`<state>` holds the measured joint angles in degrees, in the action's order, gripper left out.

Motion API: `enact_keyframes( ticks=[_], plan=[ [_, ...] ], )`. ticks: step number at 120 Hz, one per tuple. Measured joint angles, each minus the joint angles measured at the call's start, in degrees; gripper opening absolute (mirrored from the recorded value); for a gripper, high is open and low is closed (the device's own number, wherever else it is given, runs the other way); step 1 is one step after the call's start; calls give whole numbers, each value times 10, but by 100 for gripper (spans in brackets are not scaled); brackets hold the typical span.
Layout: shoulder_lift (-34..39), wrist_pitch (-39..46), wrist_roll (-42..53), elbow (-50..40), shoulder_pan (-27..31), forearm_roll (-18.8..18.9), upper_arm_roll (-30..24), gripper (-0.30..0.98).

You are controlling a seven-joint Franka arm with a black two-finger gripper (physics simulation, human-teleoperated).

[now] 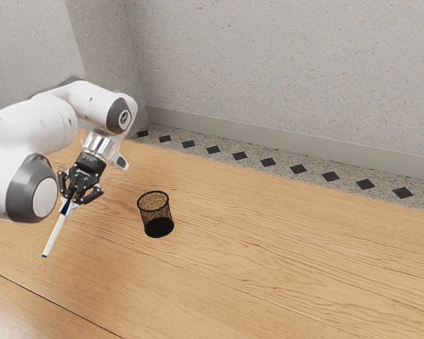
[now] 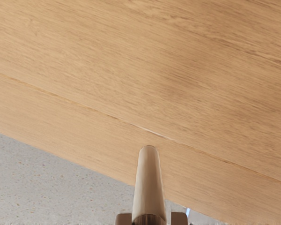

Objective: Take the marker out of the pen holder and place it to the left of the pen holder.

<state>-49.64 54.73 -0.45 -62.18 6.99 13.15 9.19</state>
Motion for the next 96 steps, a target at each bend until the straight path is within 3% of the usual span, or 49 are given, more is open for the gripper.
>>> enact_keyframes(
  ticks=[6, 29, 36, 42, 57, 71, 96],
  plan=[
    [-2, -2, 0, 0, 1, 0, 0, -8],
    [-15, -3, 2, 13, 3, -7, -2, 33],
    [-1, 4, 2, 11, 5, -25, -3, 41],
    [46, 19, 3, -1, 6, -42, -17, 47],
    [260, 118, 4, -139, 2, -62, -116, 57],
    [434, 223, -2, -304, -6, -79, -138, 62],
    [484, 315, -9, -336, -69, -96, -121, 66]
  ],
)
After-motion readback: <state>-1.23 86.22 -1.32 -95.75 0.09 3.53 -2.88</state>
